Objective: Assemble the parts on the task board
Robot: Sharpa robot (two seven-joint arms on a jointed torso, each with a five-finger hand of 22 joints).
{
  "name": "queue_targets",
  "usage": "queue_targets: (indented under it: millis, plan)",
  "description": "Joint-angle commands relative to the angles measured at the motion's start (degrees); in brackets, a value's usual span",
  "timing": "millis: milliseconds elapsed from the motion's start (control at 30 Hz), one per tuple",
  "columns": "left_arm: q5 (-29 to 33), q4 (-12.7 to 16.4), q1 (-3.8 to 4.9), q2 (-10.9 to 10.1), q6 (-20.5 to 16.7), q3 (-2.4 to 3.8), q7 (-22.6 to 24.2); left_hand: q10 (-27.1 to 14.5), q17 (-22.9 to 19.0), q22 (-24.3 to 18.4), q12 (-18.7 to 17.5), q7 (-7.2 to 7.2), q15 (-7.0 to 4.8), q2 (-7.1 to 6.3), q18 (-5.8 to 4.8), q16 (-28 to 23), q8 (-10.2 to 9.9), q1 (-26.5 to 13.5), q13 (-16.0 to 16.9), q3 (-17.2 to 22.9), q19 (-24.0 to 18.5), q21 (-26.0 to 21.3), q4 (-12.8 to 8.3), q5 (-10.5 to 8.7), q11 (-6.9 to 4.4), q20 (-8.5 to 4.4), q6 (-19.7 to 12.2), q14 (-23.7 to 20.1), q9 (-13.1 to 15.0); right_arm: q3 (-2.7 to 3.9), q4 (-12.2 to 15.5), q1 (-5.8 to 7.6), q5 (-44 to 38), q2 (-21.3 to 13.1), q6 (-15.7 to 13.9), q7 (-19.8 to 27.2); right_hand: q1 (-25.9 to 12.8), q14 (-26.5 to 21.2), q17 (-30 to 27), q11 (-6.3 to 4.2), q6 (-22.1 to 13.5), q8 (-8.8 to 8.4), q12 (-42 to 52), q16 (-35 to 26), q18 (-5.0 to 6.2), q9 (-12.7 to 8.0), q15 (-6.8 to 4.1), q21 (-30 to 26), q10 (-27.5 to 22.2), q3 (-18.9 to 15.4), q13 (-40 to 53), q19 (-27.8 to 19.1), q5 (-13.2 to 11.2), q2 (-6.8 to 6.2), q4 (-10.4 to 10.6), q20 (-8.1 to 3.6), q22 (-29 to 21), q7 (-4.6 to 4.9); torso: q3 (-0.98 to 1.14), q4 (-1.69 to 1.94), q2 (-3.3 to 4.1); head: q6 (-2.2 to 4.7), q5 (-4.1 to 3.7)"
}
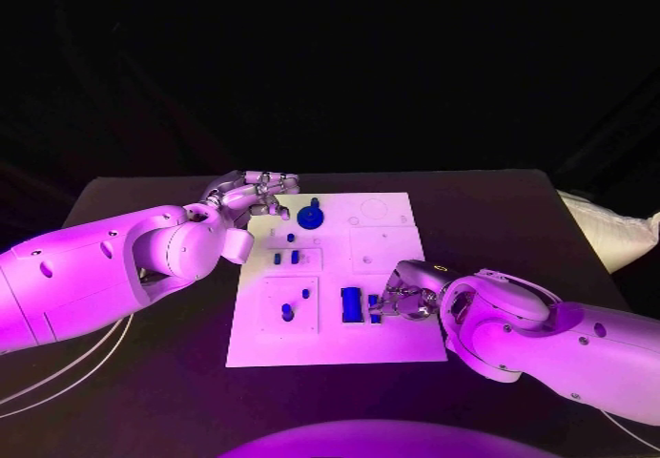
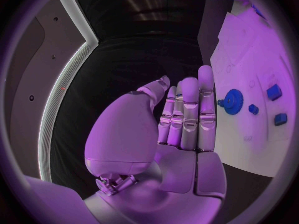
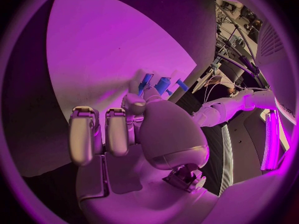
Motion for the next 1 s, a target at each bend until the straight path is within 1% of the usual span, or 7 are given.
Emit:
queue_targets:
  millis: [33, 333, 467, 667, 733, 833, 1000]
  plan:
    - [0.0, 0.1, 0.03, 0.1, 1.0, 0.03, 0.2, -0.3, -0.1, -0.1, 0.3, 0.02, 0.03, -0.04, 1.08, -0.2, 0.3, -0.5, 0.1, -0.3, 0.3, -0.2, 0.0, -0.3, 0.02, -0.1, -0.2, -0.5, 0.0, -0.37, -0.4, -0.46, -1.0, -0.3, -0.5, -0.3, -0.4, 3.6, 2.2, 0.09, -0.3, -0.34, -0.2, -0.2, -0.97, -0.2, -0.15, -0.4, 0.4, -0.7, 0.2, 0.1, -0.6, -0.17, 0.5, -0.01, 2.6, 0.13, 0.02, -0.04, -0.02, 0.09, 0.06]
    - [0.1, -0.1, 0.02, 0.1, 1.0, 0.03, 0.3, -0.3, -0.1, -0.1, 0.3, 0.02, 0.03, -0.04, 1.08, -0.2, 0.3, -0.5, 0.1, -0.3, 0.3, -0.2, 0.0, -0.3, 0.02, -0.1, -0.2, -0.5, 0.0, -0.3, 0.4, -0.14, 8.9, -2.3, -9.5, 10.4, -2.7, 3.6, 2.2, 0.19, -0.5, -0.53, -0.6, -0.2, -0.94, -0.1, -0.06, -0.5, 0.3, -3.6, 0.3, 0.0, 1.6, -1.47, 2.5, 0.07, 2.5, 0.19, 0.0, 0.02, -0.18, 0.46, 0.12]
    - [1.0, -0.7, -0.03, 0.4, 1.1, 0.03, 0.6, -0.3, -0.2, -0.1, 0.3, 0.02, 0.04, 0.02, 1.09, -0.3, 0.3, -0.6, 0.1, -0.4, 0.3, -0.2, 0.0, -0.29, 0.03, -0.08, -0.3, -0.5, 0.0, -0.2, -0.2, 1.68, 21.2, -3.3, -13.8, 18.5, -1.7, 3.5, 1.7, 0.37, -1.5, -1.06, -0.9, -0.5, -0.86, -0.2, 0.03, -0.7, 0.0, -3.9, 0.2, -0.2, 3.2, -1.17, 2.5, 0.08, 2.1, 0.48, -0.12, 0.07, -0.52, 1.47, -0.22]
    - [3.5, -3.0, -0.4, 1.5, -0.1, 0.03, 2.2, -1.0, -1.8, -0.6, 0.3, 0.21, 0.4, -0.09, 1.0, -1.7, 0.3, -1.1, 0.0, -1.1, -0.5, -1.0, 0.3, -0.28, 0.28, 0.15, -0.7, -2.6, -0.1, -0.15, -7.6, 5.7, 47.1, -2.4, -15.1, 34.8, 7.1, -0.3, -12.6, 1.69, -6.5, -1.82, -21.3, -12.1, 1.93, -1.3, 1.1, -9.1, -9.0, -1.2, -13.0, -7.8, 3.1, 0.73, -2.5, 0.93, -10.4, 2.26, -0.48, 0.0, -2.0, 2.93, -0.63]
    - [4.8, -4.1, -0.69, 2.2, -0.5, 0.03, 3.0, -3.8, -4.2, -2.3, -0.8, 0.8, 1.95, -0.35, 0.33, -7.3, -0.1, -1.1, -0.6, -1.7, -6.5, -4.9, 0.4, -0.19, 1.45, 1.12, -1.9, -11.7, -0.2, -0.13, -10.3, 6.64, 55.5, -1.5, -15.2, 39.3, 8.7, -2.4, -20.4, 2.12, -7.7, -1.61, -25.4, -19.6, 3.24, -1.7, 1.65, -14.7, -10.3, -0.5, -16.9, -11.6, 3.0, 1.03, -3.5, 1.38, -17.4, 2.99, -0.62, 0.01, -2.67, 3.38, -0.58]
    - [6.2, -5.9, -1.16, 3.2, -0.7, 0.04, 4.3, -6.2, -8.2, -5.5, -0.9, 1.27, 3.98, -0.04, -0.32, -14.0, -0.2, -1.0, -0.8, -3.6, -13.6, -10.2, 0.5, -0.26, 2.5, 2.71, -2.9, -18.8, -0.2, -0.05, -14.4, 7.8, 64.4, 0.4, -14.0, 44.3, 10.2, -8.8, -37.5, 3.72, -10.1, -1.79, -31.9, -37.6, 6.27, -2.4, 2.62, -30.0, -13.7, 0.3, -23.1, -21.7, 2.5, 1.23, -4.1, 2.39, -35.4, 3.84, -0.71, -0.25, -3.34, 4.63, -0.64]
    - [7.8, -8.9, -1.71, 4.8, -0.3, 0.07, 6.5, -7.0, -16.0, -11.9, -0.4, 1.38, 5.04, 1.75, 0.41, -26.4, 0.3, 1.0, -1.0, -5.6, -17.8, -16.6, -0.3, -0.2, 2.97, 5.19, -3.6, -18.3, -0.3, 0.26, -22.0, 8.73, 72.2, 4.5, -9.2, 49.9, 14.0, -18.3, -47.1, 6.38, -11.6, -1.94, -43.1, -55.6, 6.32, -4.0, 6.07, -45.0, -17.4, 2.8, -36.0, -28.3, 0.3, 1.47, -5.0, 5.1, -45.5, 5.56, -0.78, -0.73, -4.17, 7.95, -0.79]
